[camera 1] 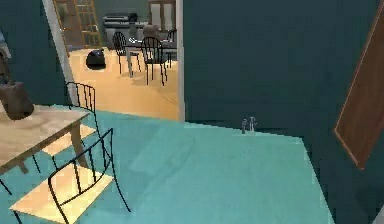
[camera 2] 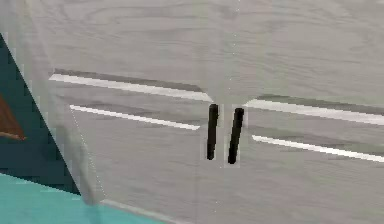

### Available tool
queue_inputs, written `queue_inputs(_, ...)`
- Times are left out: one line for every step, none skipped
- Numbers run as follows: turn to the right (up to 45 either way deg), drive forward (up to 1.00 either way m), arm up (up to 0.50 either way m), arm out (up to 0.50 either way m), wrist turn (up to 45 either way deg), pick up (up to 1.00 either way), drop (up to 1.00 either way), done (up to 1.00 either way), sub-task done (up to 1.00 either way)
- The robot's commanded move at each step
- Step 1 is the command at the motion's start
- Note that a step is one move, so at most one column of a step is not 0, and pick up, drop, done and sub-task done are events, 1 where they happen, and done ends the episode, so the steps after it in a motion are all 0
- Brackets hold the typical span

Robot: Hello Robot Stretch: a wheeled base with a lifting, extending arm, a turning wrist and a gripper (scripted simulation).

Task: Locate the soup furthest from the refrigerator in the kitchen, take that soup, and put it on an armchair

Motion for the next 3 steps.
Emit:
queue_inputs(24.0, 0.00, 0.00, 0.00, 0.0, 0.00, 0.00, 0.00, 0.00)
queue_inputs(0.0, 0.05, 0.00, 0.00, 0.0, 0.00, 0.00, 0.00, 0.00)
queue_inputs(-30.0, 0.00, 0.00, 0.00, 0.0, 0.00, 0.00, 0.00, 0.00)
